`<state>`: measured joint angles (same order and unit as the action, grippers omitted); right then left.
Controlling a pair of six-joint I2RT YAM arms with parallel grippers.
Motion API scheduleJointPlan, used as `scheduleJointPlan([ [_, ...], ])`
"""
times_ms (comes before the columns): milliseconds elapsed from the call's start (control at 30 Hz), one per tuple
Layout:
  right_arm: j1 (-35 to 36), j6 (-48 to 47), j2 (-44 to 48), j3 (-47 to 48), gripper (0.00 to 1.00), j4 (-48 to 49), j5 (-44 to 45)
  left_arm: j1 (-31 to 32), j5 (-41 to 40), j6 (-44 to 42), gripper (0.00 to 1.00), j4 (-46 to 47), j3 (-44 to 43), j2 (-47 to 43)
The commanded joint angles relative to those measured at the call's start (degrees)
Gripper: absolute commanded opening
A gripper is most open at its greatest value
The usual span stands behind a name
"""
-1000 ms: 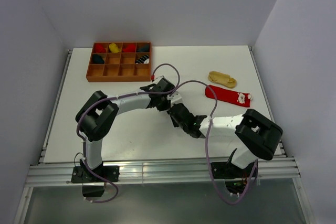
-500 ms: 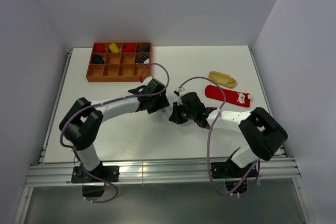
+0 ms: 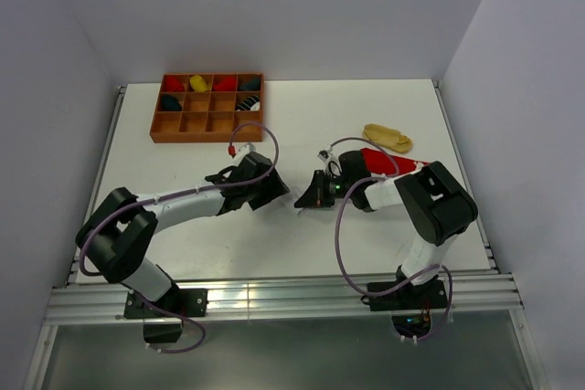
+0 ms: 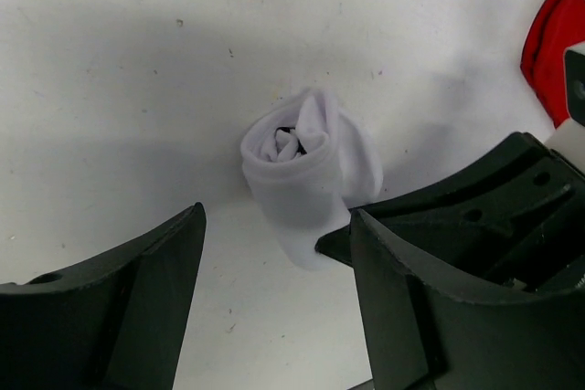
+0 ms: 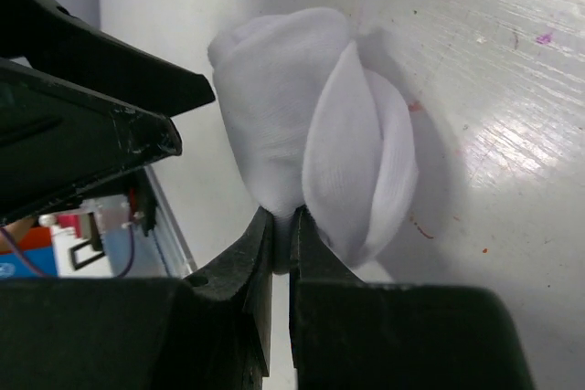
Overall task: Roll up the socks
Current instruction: Roll the sock at the center of the board.
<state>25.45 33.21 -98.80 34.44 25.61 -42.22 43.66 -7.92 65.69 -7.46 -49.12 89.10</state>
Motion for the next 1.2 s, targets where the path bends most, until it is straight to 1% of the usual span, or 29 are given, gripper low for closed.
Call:
scheduleJointPlan([
  [0,-0.93,2.29,-4.11,-2.7,0.0,-2.49,-1.03,0.37,2.03,1.37,0.69,5.35,-0.18,1.25],
  [333,-3.22,2.73,-7.8,-2.18,0.0,-7.94,2.14,0.29,2.12,1.28,0.66,5.8,-2.03,6.08],
  [533,-3.74,2.3,-7.9,-1.92,0.0,-8.55,2.4,0.37,2.12,1.19,0.59,4.57,-4.05,9.94],
  [633,-3.66,0.81,-6.14,-1.65,0.0,-9.96,3.72,0.37,2.65,0.93,0.52,3.6,-5.28,12.31],
  [667,-3.66,0.28,-5.53,-1.57,0.02,-10.22,3.89,0.29,2.74,0.84,0.44,2.73,-5.8,12.76],
  [733,-3.57,-0.69,-2.98,-1.74,0.04,-10.4,5.03,0.46,2.39,0.67,0.38,1.93,-6.25,13.64],
  [767,-3.39,-1.04,-2.1,-1.65,0.08,-11.1,5.65,0.55,2.13,0.58,0.32,0.88,-6.42,13.91],
  [833,-3.04,-2.01,0.97,-1.56,0.12,-11.89,7.92,0.81,1.51,-0.03,0.24,-0.62,-7.39,14.69],
  [867,-2.17,-2.36,2.2,-1.48,0.19,-12.5,8.72,0.9,1.51,-0.21,0.19,-2.1,-8.0,14.87],
  [900,-1.64,-3.32,5.08,-1.56,0.22,-12.86,9.86,0.9,1.33,-0.73,0.17,-2.64,-8.27,15.14],
  [933,-0.07,-3.85,6.77,-1.56,0.3,-13.91,13.53,1.08,1.07,-0.83,0.16,-3.17,-8.53,15.4],
  [967,0.9,-5.25,10.18,-1.56,0.33,-14.44,15.22,1.25,0.89,-1.18,0.16,-4.39,-8.97,15.49],
  [1000,1.96,-6.05,12.04,-1.56,0.36,-14.88,17.67,1.34,0.63,-1.35,0.15,-4.84,-9.15,15.49],
  [1033,3.36,-6.92,14.06,-1.56,0.39,-16.27,24.05,1.43,0.37,-1.53,0.15,-5.45,-9.41,15.4],
  [1067,6.51,-8.93,17.82,-1.56,0.41,-16.9,28.46,1.52,0.1,-1.97,0.15,-5.89,-10.11,15.49],
  [1100,8.37,-10.0,19.6,-1.74,0.43,-17.25,31.99,1.6,-0.07,-2.32,0.15,-7.2,-10.46,15.49],
  [1133,10.3,-11.4,21.18,-2.18,0.45,-17.43,38.37,1.69,-0.6,-2.58,0.15,-7.82,-11.34,15.49],
  [1167,13.28,-11.94,23.72,-2.53,0.46,-17.08,40.35,1.61,-0.69,-3.11,0.15,-8.87,-11.78,15.49],
])
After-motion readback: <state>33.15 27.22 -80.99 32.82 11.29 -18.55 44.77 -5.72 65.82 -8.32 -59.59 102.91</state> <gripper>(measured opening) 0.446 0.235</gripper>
